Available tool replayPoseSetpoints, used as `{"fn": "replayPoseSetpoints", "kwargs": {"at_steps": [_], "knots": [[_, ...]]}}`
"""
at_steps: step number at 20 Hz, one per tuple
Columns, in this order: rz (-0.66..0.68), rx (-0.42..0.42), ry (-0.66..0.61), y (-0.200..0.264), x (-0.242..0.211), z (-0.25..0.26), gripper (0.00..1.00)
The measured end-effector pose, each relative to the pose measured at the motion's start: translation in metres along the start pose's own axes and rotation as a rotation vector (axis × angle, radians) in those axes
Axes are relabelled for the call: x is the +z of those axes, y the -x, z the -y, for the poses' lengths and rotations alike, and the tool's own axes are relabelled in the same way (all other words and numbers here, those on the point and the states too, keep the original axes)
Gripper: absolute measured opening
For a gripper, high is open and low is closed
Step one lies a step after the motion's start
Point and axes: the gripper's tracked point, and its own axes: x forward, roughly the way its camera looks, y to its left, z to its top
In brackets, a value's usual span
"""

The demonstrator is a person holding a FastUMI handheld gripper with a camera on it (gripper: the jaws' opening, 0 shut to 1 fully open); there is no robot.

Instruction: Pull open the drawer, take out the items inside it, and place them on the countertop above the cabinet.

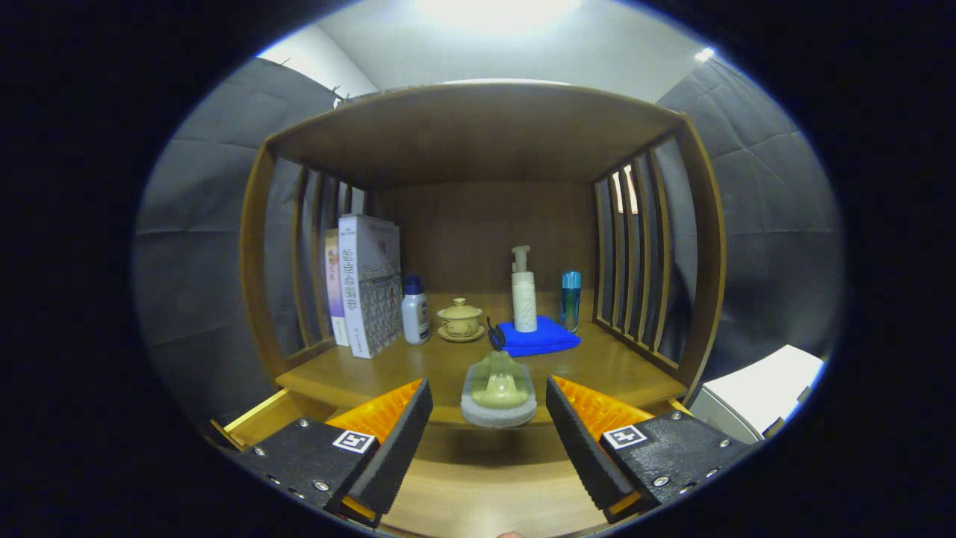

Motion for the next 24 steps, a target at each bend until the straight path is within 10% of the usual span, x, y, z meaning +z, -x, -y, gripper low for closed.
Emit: {"fn": "replayPoseSetpoints", "kwargs": {"at_steps": [24], "knots": [[0.022, 0.081, 0.080, 0.140, -0.120, -0.034, 0.96]]}}
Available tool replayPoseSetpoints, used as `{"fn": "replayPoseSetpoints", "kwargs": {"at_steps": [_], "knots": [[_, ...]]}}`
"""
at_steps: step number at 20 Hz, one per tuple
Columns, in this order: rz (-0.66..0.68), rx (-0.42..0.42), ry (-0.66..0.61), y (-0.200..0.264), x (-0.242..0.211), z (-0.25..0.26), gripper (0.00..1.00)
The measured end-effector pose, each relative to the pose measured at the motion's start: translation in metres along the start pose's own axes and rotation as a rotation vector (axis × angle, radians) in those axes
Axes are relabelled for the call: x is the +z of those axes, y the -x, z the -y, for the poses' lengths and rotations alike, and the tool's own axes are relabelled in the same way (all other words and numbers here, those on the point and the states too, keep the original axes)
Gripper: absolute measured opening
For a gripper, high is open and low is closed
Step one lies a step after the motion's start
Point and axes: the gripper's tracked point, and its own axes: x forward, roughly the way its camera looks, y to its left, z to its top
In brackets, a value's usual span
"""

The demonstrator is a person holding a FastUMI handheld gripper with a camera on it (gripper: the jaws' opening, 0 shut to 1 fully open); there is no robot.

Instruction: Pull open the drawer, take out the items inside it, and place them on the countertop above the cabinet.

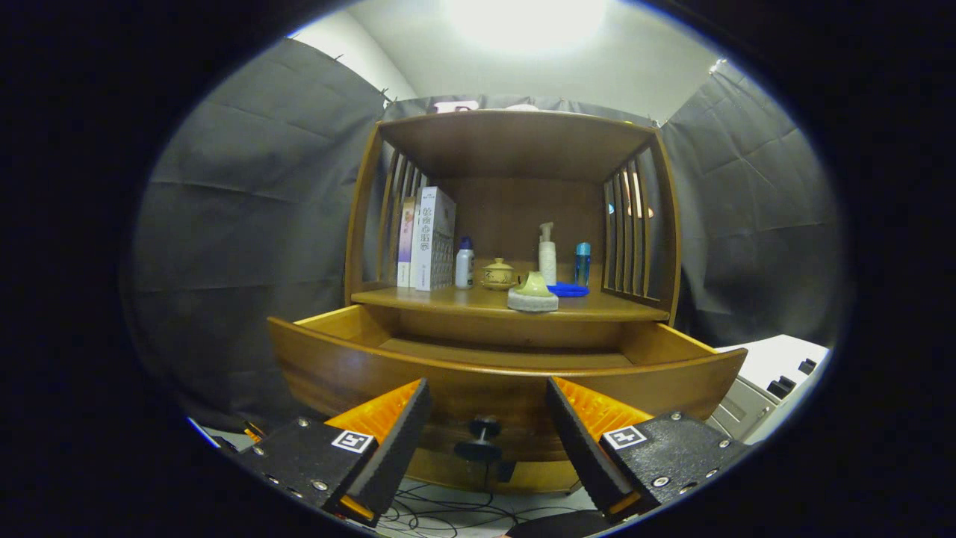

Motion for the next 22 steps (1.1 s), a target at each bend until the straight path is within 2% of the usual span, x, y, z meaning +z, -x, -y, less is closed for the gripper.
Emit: {"fn": "replayPoseSetpoints", "kwargs": {"at_steps": [6, 19, 22], "knots": [[-0.070, -0.015, -0.012, -0.011, -0.034, -0.006, 0.96], [-0.094, -0.119, -0.078, -0.035, -0.038, 0.006, 0.93], [-0.096, -0.107, -0.078, -0.042, -0.037, 0.007, 0.95]]}}
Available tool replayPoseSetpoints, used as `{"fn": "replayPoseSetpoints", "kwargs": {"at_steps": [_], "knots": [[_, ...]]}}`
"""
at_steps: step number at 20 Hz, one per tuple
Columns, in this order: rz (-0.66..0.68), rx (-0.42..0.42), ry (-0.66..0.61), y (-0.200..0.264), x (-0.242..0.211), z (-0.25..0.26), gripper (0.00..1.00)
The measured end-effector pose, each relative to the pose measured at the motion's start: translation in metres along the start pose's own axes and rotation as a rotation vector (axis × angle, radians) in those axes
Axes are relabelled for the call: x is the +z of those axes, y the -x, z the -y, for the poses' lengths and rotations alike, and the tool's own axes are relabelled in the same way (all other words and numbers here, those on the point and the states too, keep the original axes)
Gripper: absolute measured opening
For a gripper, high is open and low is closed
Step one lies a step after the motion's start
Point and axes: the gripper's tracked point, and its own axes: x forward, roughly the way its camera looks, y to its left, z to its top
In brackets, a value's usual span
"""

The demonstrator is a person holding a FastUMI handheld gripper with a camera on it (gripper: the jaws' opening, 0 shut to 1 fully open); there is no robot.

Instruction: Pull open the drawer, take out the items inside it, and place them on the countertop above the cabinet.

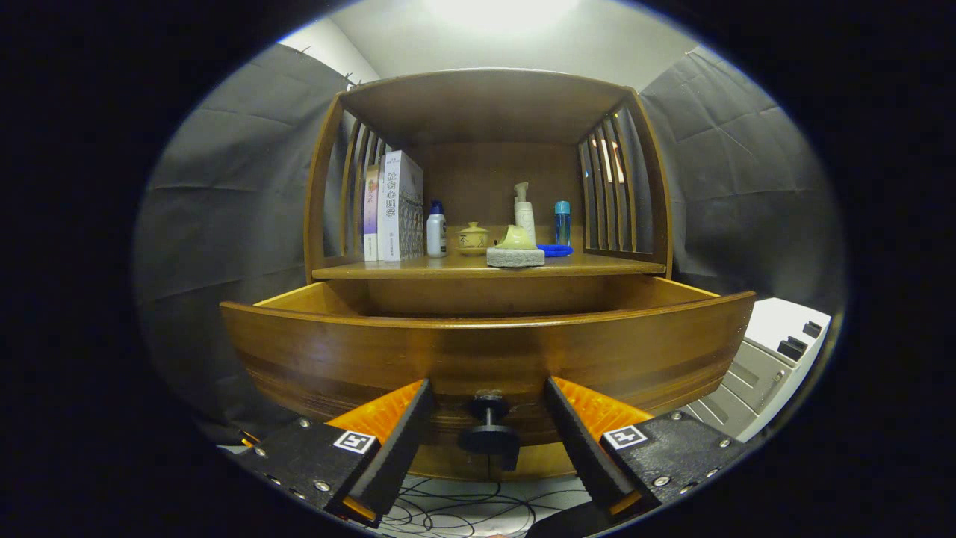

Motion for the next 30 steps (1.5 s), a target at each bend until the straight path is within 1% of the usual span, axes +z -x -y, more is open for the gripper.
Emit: {"fn": "replayPoseSetpoints", "kwargs": {"at_steps": [5, 14, 22, 27, 30], "knots": [[0.019, 0.003, 0.000, -0.013, 0.009, 0.001, 0.95], [0.010, 0.000, 0.002, -0.038, 0.011, 0.000, 0.95], [0.000, -0.002, 0.007, -0.072, 0.016, 0.001, 0.95], [0.003, -0.009, 0.042, -0.091, 0.018, 0.002, 0.95], [-0.004, -0.011, 0.040, -0.104, 0.019, 0.001, 0.95]]}}
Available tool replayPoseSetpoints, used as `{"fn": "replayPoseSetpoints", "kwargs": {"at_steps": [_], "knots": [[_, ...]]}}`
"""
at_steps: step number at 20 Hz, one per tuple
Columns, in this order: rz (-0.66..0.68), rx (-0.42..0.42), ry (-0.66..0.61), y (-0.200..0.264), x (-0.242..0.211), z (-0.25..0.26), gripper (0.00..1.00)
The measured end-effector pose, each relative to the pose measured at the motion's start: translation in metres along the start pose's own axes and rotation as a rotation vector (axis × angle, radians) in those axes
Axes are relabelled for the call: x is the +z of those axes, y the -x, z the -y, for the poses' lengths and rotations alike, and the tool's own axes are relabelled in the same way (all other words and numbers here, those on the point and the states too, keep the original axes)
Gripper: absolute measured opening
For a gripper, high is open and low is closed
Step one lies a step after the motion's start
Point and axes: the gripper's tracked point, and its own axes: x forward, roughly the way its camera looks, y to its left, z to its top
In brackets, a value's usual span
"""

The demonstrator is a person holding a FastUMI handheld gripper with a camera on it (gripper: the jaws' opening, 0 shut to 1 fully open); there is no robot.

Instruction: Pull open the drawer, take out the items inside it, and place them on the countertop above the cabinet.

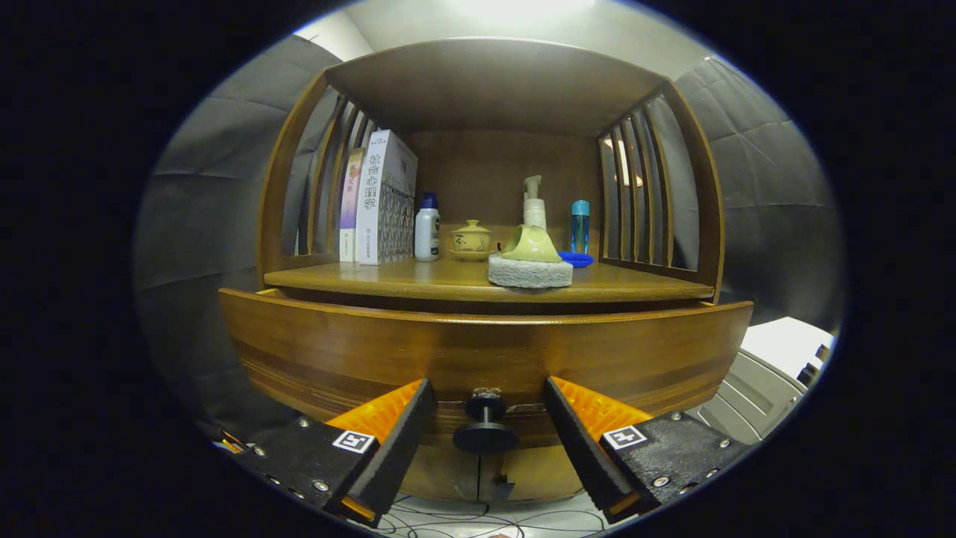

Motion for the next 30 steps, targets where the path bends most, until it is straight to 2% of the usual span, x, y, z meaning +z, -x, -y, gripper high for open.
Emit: {"fn": "replayPoseSetpoints", "kwargs": {"at_steps": [16, 23, 26, 30], "knots": [[0.001, -0.006, 0.001, -0.046, 0.006, 0.000, 0.95], [0.060, -0.022, 0.012, -0.050, 0.007, 0.000, 0.96], [0.071, -0.027, 0.078, -0.050, 0.005, 0.002, 0.95], [0.094, -0.015, 0.075, -0.038, 0.030, 0.004, 0.95]]}}
